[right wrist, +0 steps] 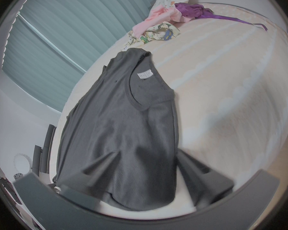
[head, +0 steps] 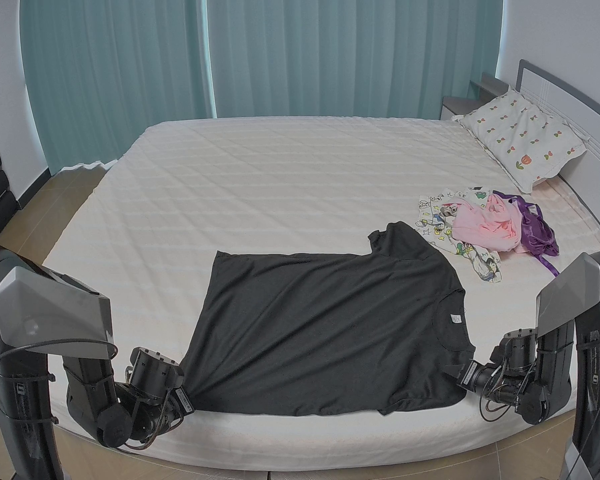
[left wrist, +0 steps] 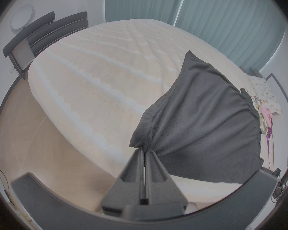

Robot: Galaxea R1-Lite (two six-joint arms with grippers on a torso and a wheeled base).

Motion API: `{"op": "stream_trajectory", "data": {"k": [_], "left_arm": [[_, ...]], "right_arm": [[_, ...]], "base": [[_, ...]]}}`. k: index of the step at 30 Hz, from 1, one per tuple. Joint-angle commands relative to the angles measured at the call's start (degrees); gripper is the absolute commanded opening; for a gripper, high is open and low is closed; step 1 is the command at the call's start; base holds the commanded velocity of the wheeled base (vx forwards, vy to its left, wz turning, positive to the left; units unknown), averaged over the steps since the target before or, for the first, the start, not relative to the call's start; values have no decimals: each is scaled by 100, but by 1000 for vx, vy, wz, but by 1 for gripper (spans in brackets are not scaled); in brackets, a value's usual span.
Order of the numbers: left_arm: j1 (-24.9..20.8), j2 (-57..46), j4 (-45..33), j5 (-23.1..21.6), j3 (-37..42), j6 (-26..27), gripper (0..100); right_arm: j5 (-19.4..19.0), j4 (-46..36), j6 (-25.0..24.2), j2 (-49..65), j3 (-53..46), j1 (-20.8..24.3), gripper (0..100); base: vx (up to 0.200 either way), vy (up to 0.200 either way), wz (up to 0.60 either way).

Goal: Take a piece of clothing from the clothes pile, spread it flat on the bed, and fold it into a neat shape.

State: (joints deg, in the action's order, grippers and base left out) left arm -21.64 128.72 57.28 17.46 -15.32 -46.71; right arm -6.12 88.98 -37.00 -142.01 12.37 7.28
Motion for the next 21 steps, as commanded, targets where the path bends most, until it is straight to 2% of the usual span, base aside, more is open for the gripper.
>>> {"op": "stream_trajectory", "data": {"k": [1,4,6,12,15,21], "left_arm": [[90,153,248,-5,-58,-22,0],[169,224,494,-14,-94,-40,0],[336,364,846,3,-234,-92,0],[529,698,1268,3,-384,-154,0],[591,936,1690,38,-507,-163,0],[599,1050,1874,38,-559,-215,0]], "right_arm": [[-3,85,-62,42,292,-25,0],[14,67,-141,270,600,-200,0],[-74,58,-229,543,837,-473,0],[-197,32,-202,464,1478,-640,0],[-188,-671,-202,332,2146,-587,0],[-153,-1322,-211,42,3166,-552,0]], "base": [[0,0,0],[0,0,0],[0,0,0],[0,0,0],[0,0,0],[0,0,0]]}}
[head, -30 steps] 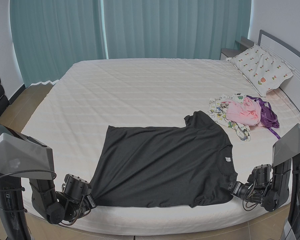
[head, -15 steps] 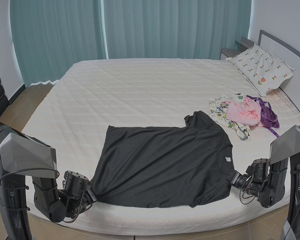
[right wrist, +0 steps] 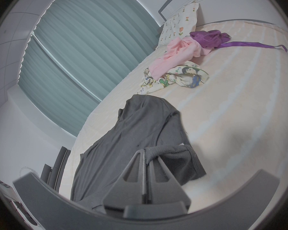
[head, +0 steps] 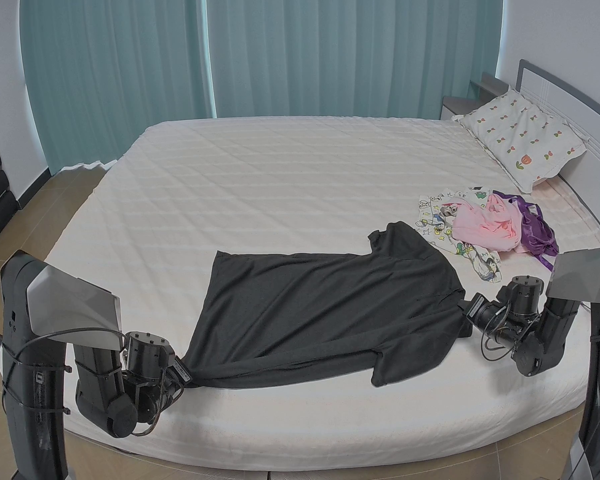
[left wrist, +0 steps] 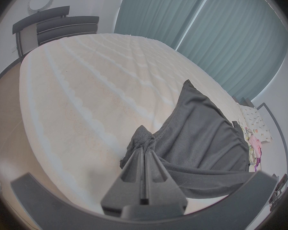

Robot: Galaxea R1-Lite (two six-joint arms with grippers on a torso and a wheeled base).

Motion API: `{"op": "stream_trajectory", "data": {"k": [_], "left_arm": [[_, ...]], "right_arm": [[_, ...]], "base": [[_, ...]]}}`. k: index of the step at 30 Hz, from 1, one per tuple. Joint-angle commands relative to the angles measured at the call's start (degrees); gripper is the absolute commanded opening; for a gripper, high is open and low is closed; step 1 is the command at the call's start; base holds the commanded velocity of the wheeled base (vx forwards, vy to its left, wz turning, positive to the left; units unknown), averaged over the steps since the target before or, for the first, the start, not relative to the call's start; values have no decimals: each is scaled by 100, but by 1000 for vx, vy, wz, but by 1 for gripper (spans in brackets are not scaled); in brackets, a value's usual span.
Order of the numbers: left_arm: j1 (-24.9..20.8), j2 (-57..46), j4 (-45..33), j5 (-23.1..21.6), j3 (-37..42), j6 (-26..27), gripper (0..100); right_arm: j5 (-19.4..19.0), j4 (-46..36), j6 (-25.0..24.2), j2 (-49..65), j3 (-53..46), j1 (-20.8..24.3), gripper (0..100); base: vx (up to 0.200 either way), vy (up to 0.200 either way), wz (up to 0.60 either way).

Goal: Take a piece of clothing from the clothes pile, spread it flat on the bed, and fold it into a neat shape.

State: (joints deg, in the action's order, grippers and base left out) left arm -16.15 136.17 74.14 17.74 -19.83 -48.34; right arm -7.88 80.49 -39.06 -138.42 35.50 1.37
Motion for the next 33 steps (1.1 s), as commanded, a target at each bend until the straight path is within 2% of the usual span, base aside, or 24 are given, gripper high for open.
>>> {"op": "stream_trajectory", "data": {"k": [1,7,8,15,19,22,24,26,33], "left_arm": [[51,331,188,10,-144,-80,0],[60,402,188,10,-179,-97,0],[60,402,188,10,-179,-97,0],[51,410,188,10,-170,-88,0],[51,419,188,10,-170,-80,0],[51,419,188,10,-170,-88,0],[51,419,188,10,-170,-80,0],[51,419,188,10,-170,-80,0],[51,410,188,10,-144,-88,0]], "right_arm": [[32,-526,-5,-369,1003,57,0],[40,-1071,-23,-580,1829,180,0],[40,-1229,-23,-642,1908,206,100],[49,-1308,-14,-686,1767,224,100],[40,-1299,-14,-387,1697,-57,100],[-118,-1291,-58,96,1126,-172,100],[-461,-1299,-14,395,590,-137,100],[-628,-1238,-5,571,229,-101,100],[-663,-1203,12,580,-430,118,100]], "base": [[0,0,0],[0,0,0],[0,0,0],[0,0,0],[0,0,0],[0,0,0],[0,0,0],[0,0,0],[0,0,0]]}}
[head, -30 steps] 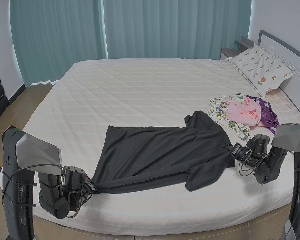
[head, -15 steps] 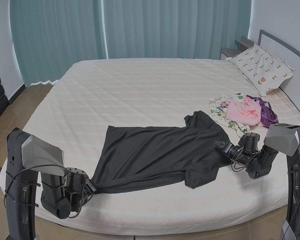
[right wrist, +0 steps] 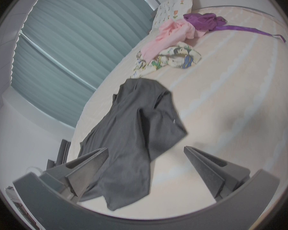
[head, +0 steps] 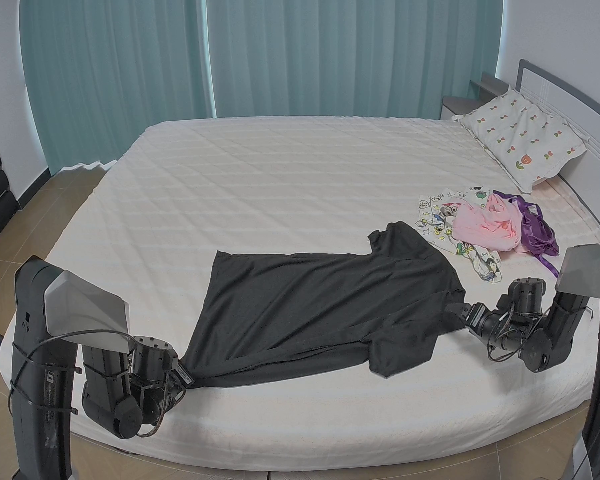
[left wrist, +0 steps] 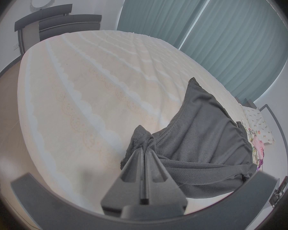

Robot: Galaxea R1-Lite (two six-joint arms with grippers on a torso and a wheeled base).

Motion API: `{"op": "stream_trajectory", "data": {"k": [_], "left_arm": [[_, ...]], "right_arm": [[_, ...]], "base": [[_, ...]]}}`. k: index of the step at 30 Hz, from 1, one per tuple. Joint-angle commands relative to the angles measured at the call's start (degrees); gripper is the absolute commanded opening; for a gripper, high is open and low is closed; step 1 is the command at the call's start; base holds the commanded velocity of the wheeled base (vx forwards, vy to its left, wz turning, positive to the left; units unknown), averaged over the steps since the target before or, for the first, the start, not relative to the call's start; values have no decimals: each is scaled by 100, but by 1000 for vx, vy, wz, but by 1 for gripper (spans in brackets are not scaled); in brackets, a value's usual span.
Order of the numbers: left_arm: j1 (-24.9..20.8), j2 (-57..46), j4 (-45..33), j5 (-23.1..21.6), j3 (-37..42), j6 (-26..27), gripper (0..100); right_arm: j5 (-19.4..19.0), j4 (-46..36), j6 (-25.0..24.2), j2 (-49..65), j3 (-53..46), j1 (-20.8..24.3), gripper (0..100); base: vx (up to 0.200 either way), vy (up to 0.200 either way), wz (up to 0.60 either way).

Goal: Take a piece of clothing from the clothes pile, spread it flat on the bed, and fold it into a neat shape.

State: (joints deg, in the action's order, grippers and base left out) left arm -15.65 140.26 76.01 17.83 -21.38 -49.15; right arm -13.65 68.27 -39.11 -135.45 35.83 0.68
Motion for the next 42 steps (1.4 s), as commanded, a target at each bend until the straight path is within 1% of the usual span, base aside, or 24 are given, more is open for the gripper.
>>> {"op": "stream_trajectory", "data": {"k": [1,2,3,4,6,12,17,23,25,26,29,33,37,39,42], "left_arm": [[1,1,2,1,11,-7,0],[-8,1,2,1,11,-7,0],[1,1,2,1,20,-7,0],[1,1,2,1,11,-7,0],[1,-8,2,1,20,-15,0],[1,1,2,1,2,-7,0],[1,1,2,-8,-6,-7,0],[1,1,2,-8,-6,-7,0],[1,1,2,-8,-6,-7,0],[1,1,2,-8,-6,-7,0],[1,1,2,-8,-6,-7,0],[1,1,2,-8,-6,-7,0],[10,-8,2,-8,20,-24,0],[18,-8,10,-17,46,-42,0],[10,-157,37,27,240,-7,0]], "right_arm": [[-76,20,0,247,-533,371,100],[-76,29,-18,194,-568,512,100],[-67,29,-18,177,-577,547,100],[-41,38,-27,89,-595,723,100],[-32,29,-18,-17,-586,881,100],[100,20,140,-412,-375,1022,100],[319,11,228,-535,-234,1153,100],[425,-42,298,-711,117,1259,100],[601,-50,290,-895,381,1373,100],[724,-24,298,-966,451,1417,0],[900,-15,307,-966,416,1461,0],[864,-42,483,-632,-6,1400,0],[856,2,518,-298,-410,1312,0],[785,2,527,36,-762,1224,0],[442,-42,729,695,-1394,1162,0]], "base": [[0,0,0],[0,0,0],[0,0,0],[0,0,0],[0,0,0],[0,0,0],[0,0,0],[0,0,0],[0,0,0],[0,0,0],[0,0,0],[0,0,0],[0,0,0],[0,0,0],[0,0,0]]}}
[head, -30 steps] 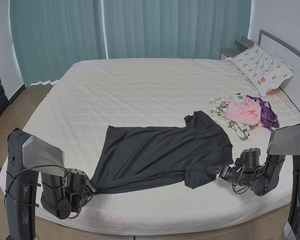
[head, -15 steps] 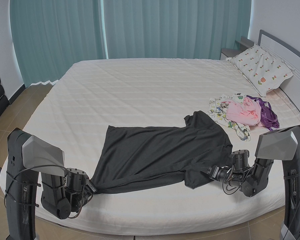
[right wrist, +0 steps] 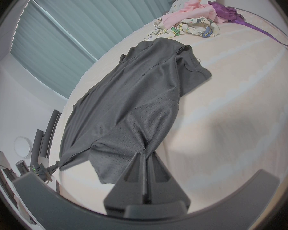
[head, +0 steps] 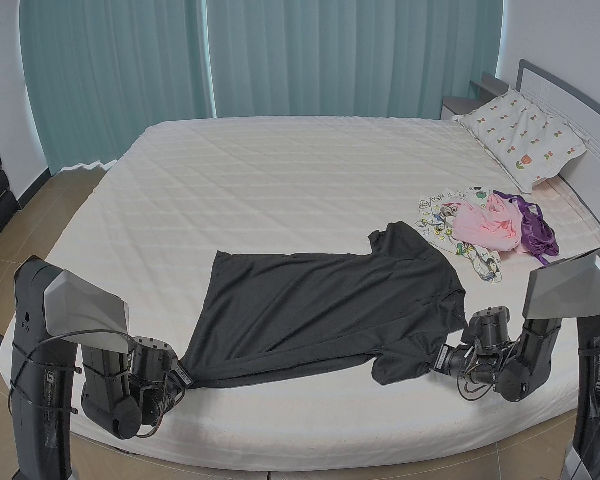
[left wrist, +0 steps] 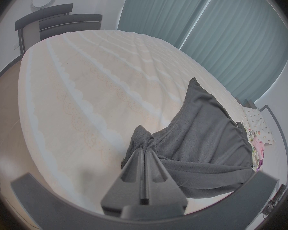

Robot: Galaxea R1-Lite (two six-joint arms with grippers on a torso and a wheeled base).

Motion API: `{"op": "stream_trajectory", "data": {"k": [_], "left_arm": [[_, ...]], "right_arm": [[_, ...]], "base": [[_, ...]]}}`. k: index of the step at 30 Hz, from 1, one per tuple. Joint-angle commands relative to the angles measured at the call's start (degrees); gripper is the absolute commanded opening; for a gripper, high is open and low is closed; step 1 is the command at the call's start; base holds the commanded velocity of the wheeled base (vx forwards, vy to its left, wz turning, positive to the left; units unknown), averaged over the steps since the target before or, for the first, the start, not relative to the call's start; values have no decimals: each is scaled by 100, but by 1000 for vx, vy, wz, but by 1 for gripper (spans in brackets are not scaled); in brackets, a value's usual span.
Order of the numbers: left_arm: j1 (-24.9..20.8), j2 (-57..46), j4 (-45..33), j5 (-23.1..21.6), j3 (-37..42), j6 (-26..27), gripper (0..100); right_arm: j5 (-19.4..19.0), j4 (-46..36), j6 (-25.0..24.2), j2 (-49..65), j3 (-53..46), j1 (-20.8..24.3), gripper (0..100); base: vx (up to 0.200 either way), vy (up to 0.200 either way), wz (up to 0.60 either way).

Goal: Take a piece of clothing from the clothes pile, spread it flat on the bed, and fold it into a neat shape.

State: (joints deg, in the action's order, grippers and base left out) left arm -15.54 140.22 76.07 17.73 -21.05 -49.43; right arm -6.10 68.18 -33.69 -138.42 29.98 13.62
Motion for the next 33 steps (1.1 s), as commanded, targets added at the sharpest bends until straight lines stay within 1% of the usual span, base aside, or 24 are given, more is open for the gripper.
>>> {"op": "stream_trajectory", "data": {"k": [1,3,5,6,7,8,10,11,12,15,19,20,21,22,24,25,29,33], "left_arm": [[-10,-179,48,38,251,30,0],[-80,-513,268,73,664,162,0],[-239,-706,330,91,980,443,0],[-327,-768,330,108,1121,601,0],[-327,-768,330,108,1121,601,0],[-441,-856,347,205,1376,821,0],[-502,-917,365,284,1464,909,0],[-555,-970,400,319,1587,1032,0],[-555,-970,400,319,1587,1032,0],[-740,-987,400,460,1877,1331,0],[-977,-970,330,697,2105,1401,0],[-977,-970,330,697,2105,1401,0],[-1038,-935,171,864,2105,1410,0],[-1047,-926,48,917,2105,1410,0],[-1170,-943,-189,926,2105,1393,0],[-1329,-970,-382,926,2105,1357,0],[-1487,-970,-593,935,2105,1366,0],[-1610,-979,-1033,935,2105,1190,0]], "right_arm": [[-322,-42,205,1046,-853,-131,0],[-340,-51,293,1423,-1222,-166,0],[-348,-59,302,1590,-1389,-289,0],[-348,-59,320,1652,-1468,-369,0],[-348,-59,320,1652,-1468,-369,0],[-348,-51,434,1757,-1662,-500,0],[-366,-51,495,1837,-1776,-606,0],[-375,-51,601,1951,-1961,-676,0],[-375,-51,601,1951,-1961,-676,0],[-375,-33,759,2206,-2444,-685,0],[-384,-42,838,2355,-2681,-694,0],[-384,-42,838,2355,-2681,-694,0],[-375,-51,856,2346,-2743,-703,0],[-366,-51,865,2346,-2778,-703,0],[-366,-51,900,2346,-2910,-729,0],[-366,-42,979,2338,-2989,-799,0],[-366,-174,1216,2294,-2998,-1107,0],[-366,-675,1603,2399,-2998,-1203,0]], "base": [[0,0,0],[0,0,0],[0,0,0],[0,0,0],[0,0,0],[0,0,0],[0,0,0],[0,0,0],[0,0,0],[0,0,0],[0,0,0],[0,0,0],[0,0,0],[0,0,0],[0,0,0],[0,0,0],[0,0,0],[0,0,0]]}}
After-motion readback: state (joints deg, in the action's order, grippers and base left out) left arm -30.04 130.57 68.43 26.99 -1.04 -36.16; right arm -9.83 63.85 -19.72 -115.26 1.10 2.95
